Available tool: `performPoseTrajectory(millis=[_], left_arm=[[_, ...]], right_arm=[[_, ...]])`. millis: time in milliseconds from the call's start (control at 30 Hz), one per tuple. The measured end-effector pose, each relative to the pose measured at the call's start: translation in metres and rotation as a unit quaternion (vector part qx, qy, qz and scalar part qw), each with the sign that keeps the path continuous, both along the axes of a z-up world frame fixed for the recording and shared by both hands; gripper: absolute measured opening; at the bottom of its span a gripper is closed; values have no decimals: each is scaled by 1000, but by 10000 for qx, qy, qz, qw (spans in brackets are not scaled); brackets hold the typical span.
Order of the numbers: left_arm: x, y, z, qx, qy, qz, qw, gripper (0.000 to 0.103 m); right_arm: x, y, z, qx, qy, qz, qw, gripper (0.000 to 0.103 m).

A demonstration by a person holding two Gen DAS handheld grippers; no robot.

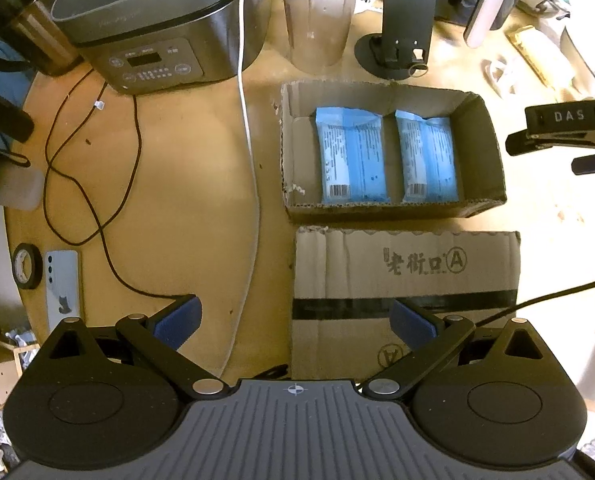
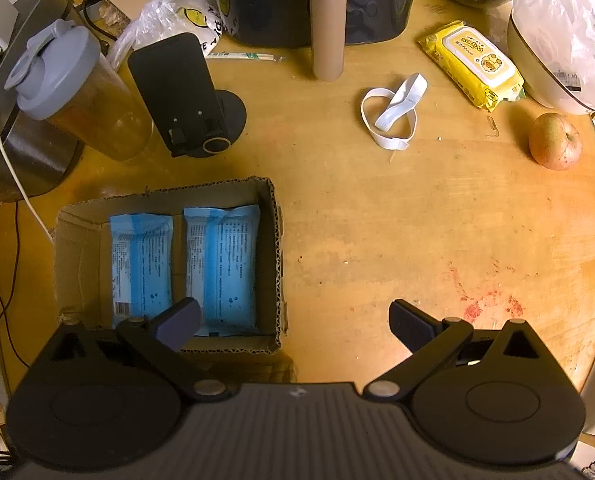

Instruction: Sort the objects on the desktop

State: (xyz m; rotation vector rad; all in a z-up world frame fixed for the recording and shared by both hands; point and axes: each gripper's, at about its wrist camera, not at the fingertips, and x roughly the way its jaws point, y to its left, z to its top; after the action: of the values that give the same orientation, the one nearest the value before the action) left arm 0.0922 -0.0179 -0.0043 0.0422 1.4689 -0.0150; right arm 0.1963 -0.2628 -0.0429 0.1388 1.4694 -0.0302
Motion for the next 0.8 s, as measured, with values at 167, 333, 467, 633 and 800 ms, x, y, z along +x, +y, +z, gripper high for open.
performPoseTrajectory(millis=[167,333,467,633,800], left_arm=[[4,0,-1,-12,0,-17,10000,103],[4,0,-2,-16,3,-13,10000,103],[4,0,-3,-24,20,-5,10000,103],[3,0,-3,-30,35,-3,10000,103],[2,0,-4,-45,52,-3,10000,103]], right_arm=[[-1,1,1,3,-6,21,10000,103],[-3,1,1,-4,-6,31,10000,103],[-5,2,2,-16,-2,44,10000,103],[-9,2,1,-47,35,52,10000,103],[-17,2,1,-70,86,72,9999,103]])
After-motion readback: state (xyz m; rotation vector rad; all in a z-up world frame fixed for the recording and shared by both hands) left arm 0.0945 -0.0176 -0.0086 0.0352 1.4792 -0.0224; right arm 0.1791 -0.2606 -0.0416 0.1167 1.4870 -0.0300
